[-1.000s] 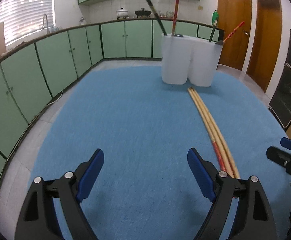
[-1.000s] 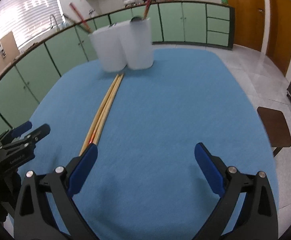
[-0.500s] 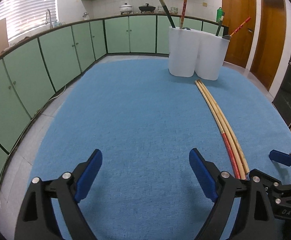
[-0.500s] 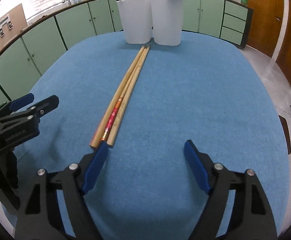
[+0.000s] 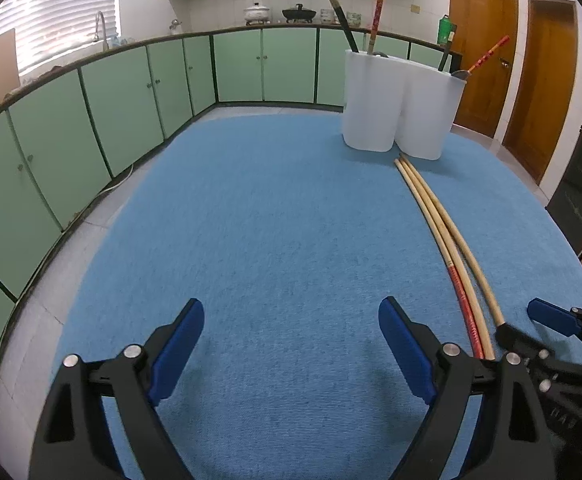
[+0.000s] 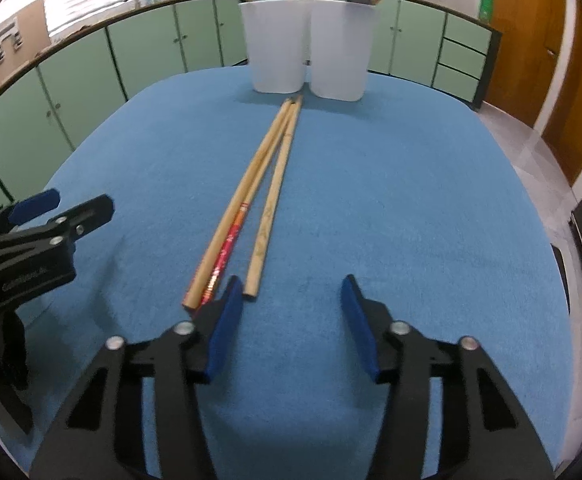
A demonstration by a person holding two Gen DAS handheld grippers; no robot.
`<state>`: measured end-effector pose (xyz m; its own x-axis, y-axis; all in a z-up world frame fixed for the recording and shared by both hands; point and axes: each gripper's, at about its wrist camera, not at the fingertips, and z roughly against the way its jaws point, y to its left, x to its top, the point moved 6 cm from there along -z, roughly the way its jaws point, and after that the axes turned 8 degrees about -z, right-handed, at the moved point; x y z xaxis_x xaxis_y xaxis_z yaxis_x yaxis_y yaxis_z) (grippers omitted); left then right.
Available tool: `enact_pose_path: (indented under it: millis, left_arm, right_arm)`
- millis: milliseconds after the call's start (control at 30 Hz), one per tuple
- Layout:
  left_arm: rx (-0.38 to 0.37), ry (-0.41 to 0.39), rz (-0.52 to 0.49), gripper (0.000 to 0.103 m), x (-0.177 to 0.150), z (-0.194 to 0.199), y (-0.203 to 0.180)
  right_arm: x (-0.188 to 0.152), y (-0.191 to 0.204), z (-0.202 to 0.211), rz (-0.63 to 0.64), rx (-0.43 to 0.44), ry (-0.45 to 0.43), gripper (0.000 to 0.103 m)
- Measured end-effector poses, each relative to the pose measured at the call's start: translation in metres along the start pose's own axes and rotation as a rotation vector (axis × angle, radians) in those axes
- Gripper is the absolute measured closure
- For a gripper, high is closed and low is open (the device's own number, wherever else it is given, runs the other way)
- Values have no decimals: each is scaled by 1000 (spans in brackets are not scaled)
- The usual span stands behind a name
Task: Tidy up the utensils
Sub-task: 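Grasp a plain wooden chopstick with the right tool while the left tool grasps a red-patterned one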
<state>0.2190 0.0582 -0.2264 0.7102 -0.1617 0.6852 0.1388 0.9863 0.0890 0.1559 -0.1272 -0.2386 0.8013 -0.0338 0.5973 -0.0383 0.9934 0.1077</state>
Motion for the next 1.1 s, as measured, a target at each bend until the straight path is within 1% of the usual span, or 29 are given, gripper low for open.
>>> enact_pose_path:
  millis: [100,233,300,333,367,400,433,467,567,633,767,933,1100]
  left_arm:
    - [0,1,2,16,0,-1,0]
    - [4,6,-7,16,1,-2,-2]
    - [6,3,-12,16,1,-2,-4]
    - [7,2,-15,16,1,-2,-4]
    - [8,3,-19,15,1,-2,-6]
    - [9,4,-21,15,1,-2,-6]
    - [9,5,-23,15,1,-3,-7]
    - [10,7,-27,15,1,-3,-8]
    - [4,13,-37,15,1,-4,-13]
    - [-8,14,-43,15,0,-4,-17]
    - [-62,17,-51,15,0,-2,-31]
    - [-130,24,-80,15,-2,1,-56]
    - [-162,33,-113,15,-3,2,-76]
  right_arm:
    - [-1,-9,3,-42,10,4,59]
    - [-1,-6,3,-63,74,9,58]
    - [-1,-1,0,-47,72,11,63]
    - [0,1,-2,-35,62,6,68]
    - [1,2,-3,-30,58,1,75]
    - [1,2,-4,-29,58,-2,81]
    - [1,2,-5,-31,61,-1,91]
    - [1,2,-5,-35,70,0,96]
    - [1,-1,-5,-45,86,-1,97]
    - [-1,-6,-2,-55,79,-5,97]
    - [-4,-28,4,-73,34,-17,97]
    - [-9,-65,11,-116,-10,-28,97]
    - [-10,-79,11,-155,3,-31,97]
